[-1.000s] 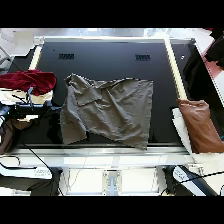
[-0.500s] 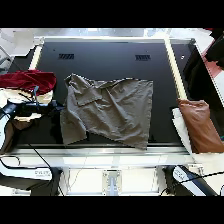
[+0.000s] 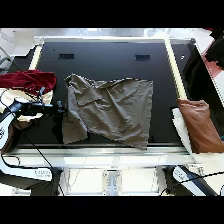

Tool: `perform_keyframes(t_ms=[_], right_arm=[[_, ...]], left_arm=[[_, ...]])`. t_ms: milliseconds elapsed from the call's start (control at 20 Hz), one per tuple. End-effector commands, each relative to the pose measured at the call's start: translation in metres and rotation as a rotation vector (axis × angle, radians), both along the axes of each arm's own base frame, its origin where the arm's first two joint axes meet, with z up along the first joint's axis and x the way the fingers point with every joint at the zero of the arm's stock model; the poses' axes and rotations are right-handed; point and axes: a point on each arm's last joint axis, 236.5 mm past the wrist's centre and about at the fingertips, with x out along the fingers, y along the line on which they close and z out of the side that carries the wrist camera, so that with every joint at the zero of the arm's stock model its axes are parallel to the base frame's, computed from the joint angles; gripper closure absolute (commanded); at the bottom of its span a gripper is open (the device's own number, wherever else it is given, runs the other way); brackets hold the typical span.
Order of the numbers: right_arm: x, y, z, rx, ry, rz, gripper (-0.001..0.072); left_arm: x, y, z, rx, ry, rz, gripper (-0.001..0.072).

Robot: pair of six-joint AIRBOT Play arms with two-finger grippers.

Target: Fold the shirts.

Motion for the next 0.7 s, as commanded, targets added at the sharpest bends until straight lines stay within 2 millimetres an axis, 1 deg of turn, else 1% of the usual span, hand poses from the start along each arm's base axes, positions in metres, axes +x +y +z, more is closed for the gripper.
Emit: perform_keyframes(t_ms=[0,50,100,150,200,250,350,400,450,500,550,600,650], right_arm=[[-0.003,-0.001,-0.004,-0.006,0.023,-0.004,0.0251],[-0.009,0.002,-0.013,0.005,0.067,0.009,0.0252],[-0.017,0.007,-0.032,0.028,0.14,0.027,0.0271],[-0.024,0.01,-0.055,0.06,0.207,0.033,0.0271],[-0.028,0.016,-0.086,0.107,0.269,0.038,0.027],[-0.034,0.02,-0.122,0.153,0.327,0.03,0.0268],[-0.048,0.034,-0.213,0.284,0.421,-0.017,0.0267],[-0.057,0.048,-0.26,0.406,0.466,-0.077,0.0265],[-0.068,0.066,-0.302,0.533,0.512,-0.129,0.0265],[-0.082,0.085,-0.339,0.647,0.571,-0.162,0.0265],[-0.099,0.105,-0.371,0.755,0.645,-0.188,0.0265],[-0.113,0.119,-0.39,0.817,0.701,-0.196,0.0265],[-0.124,0.129,-0.403,0.847,0.742,-0.177,0.0264]], left_arm=[[-0.004,-0.004,0.001,-0.017,0.016,-0.011,0.0697],[-0.005,-0.005,0.002,-0.02,0.017,-0.014,0.0697],[-0.004,-0.005,0.003,-0.017,0.012,-0.014,0.0697],[-0.003,-0.004,0.007,-0.014,0.003,-0.013,0.0697],[-0.002,-0.002,0.01,-0.01,-0.007,-0.01,0.0697],[-0.001,0.0,0.016,-0.005,-0.021,-0.006,0.0697],[0.002,0.004,0.028,0.006,-0.055,0.002,0.0697],[0.003,0.006,0.035,0.014,-0.073,0.006,0.0697],[0.004,0.008,0.043,0.021,-0.092,0.011,0.0697],[0.005,0.01,0.049,0.027,-0.109,0.014,0.0697],[0.006,0.011,0.054,0.033,-0.123,0.016,0.0697],[0.006,0.012,0.058,0.037,-0.134,0.017,0.0696],[0.007,0.012,0.061,0.04,-0.142,0.017,0.0697]])
